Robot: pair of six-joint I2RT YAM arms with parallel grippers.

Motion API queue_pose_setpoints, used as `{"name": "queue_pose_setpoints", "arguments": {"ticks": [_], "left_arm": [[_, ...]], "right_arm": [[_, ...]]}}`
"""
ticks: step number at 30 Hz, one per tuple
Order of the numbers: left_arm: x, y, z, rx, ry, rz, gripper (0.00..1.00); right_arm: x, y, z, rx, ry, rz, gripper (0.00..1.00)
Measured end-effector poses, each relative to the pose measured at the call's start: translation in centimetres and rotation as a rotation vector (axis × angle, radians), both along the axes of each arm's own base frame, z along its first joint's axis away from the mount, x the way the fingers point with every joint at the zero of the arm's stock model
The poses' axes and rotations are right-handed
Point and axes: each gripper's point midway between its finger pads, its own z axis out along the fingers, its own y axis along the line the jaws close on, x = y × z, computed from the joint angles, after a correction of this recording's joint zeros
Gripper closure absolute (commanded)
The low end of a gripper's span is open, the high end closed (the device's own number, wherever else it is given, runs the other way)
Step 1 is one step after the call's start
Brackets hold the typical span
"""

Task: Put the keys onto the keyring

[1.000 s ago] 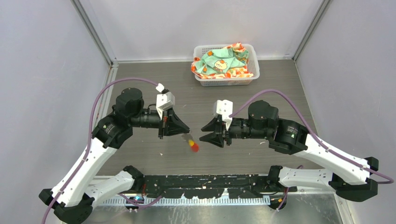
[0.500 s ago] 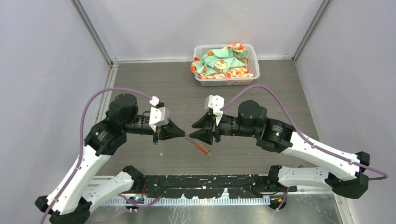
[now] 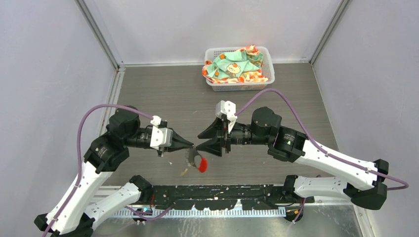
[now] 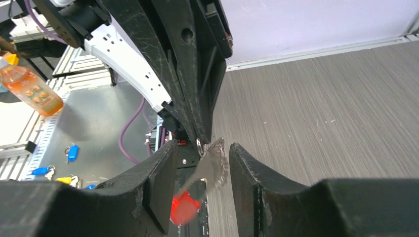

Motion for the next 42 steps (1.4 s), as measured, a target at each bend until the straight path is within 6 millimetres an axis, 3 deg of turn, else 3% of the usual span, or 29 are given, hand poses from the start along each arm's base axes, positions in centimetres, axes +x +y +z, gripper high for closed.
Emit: {"name": "queue_pose_setpoints", "arguments": {"ticks": [11,19,26,30,31,35,36,38,42], "left_arm": [[-0.1,0.0,-0.2,0.001,-0.020,-0.009,0.99],[0.0,-0.1,-0.1,-0.002,-0.025,-0.008,0.99],[0.0,-0.2,0.0,-0.005,-0.025,-0.005,0.99],[0.0,-0.2,0.0,-0.002,-0.009,0.000,0.99],[0.0,-0.2,-0.1,-0.001,-0.004,0.001,0.98],[0.3,-0.4,-0.2,0.003,0.021,0.014,0.54],[0.5,-0.4,-0.2,0.003,0.025,0.025,0.49],[0.9,-0.5,0.0,0.000,0.039,0.047,0.40],[1.3,-0.8,0.4,-0.018,0.072,0.070,0.37]], "right_arm": [[-0.7,0.8,-1.0,-0.014,0.028,0.059,0.57],[-0.9,1.2,-1.9,-0.038,0.035,0.080,0.69],[-0.8,1.4,-2.5,-0.055,0.031,0.084,0.97],[-0.7,1.4,-2.5,-0.060,0.029,0.080,0.99],[-0.7,1.4,-2.6,-0.062,0.029,0.080,0.99],[-0.7,1.3,-2.7,-0.067,0.028,0.079,0.99],[-0.8,1.3,-2.7,-0.069,0.029,0.081,0.99],[-1.2,1.2,-2.8,-0.074,0.027,0.092,0.99],[-1.5,0.5,-2.5,-0.070,0.018,0.091,0.99]]}}
